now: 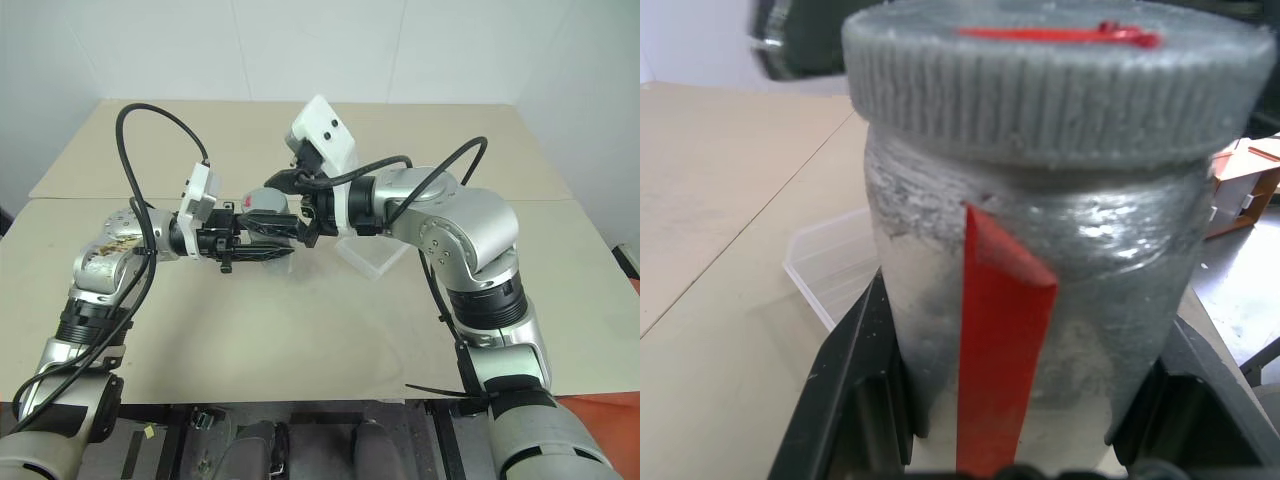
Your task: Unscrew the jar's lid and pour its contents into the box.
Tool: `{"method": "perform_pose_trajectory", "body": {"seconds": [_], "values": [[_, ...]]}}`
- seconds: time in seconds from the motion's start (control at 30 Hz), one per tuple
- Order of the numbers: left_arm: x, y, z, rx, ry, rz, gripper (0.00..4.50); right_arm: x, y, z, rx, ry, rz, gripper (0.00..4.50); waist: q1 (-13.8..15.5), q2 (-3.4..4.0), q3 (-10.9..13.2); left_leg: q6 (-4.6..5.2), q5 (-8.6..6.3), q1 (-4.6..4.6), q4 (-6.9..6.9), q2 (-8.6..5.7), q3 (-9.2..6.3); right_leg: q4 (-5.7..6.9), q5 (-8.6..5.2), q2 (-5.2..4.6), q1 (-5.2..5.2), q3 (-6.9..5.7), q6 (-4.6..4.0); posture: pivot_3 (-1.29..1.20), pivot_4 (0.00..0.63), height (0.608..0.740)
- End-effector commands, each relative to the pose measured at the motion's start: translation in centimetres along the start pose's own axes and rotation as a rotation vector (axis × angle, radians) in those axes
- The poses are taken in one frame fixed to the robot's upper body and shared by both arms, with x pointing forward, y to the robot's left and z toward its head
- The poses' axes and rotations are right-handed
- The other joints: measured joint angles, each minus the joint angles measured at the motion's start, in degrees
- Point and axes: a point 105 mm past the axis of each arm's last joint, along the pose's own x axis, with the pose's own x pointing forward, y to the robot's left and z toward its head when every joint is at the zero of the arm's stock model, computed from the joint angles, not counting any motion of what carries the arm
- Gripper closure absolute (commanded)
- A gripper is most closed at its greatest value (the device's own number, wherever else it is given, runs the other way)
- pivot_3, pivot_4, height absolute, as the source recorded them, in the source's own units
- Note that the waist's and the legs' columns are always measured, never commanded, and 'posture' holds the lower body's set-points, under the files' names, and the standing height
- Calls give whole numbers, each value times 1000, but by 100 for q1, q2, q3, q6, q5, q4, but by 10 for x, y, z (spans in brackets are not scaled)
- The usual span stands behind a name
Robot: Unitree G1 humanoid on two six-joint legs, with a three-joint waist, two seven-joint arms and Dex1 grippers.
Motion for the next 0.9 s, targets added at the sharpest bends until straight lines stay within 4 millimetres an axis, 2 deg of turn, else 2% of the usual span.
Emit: {"method": "perform_pose_trajectory", "body": {"seconds": [0.03,0.27,0.57,0.67,0.77,0.9], "values": [[0,-2,12,63,-10,-20,2498,-6,0,12,-33,-76,0,1732,0,0,0,0,0,0,0,0,0,0,0,0,1,0,0,0,150,740],[1,-12,15,70,-20,-89,2498,-7,8,15,-51,-154,104,1732,0,0,0,0,0,0,0,0,1,0,0,0,1,-1,0,0,150,740],[2,-45,22,59,-8,-369,2498,-21,45,0,-163,-187,639,1732,0,1,0,0,0,2,1,0,2,0,0,3,3,0,0,0,150,740],[3,-54,25,60,-12,-439,2498,-27,52,-5,-201,-174,780,1732,0,1,0,0,0,2,6,0,1,2,0,4,5,-1,0,0,150,740],[5,-60,27,68,-12,-472,2498,-25,50,-8,-217,-165,811,1732,-8,1,0,0,0,2,8,2,-2,5,0,5,3,-1,0,0,150,740],[5,-58,25,75,-6,-458,2498,-19,45,-10,-238,-169,783,1732,-5,1,0,-2,1,9,8,3,-4,40,0,6,3,0,0,0,150,740]]}}
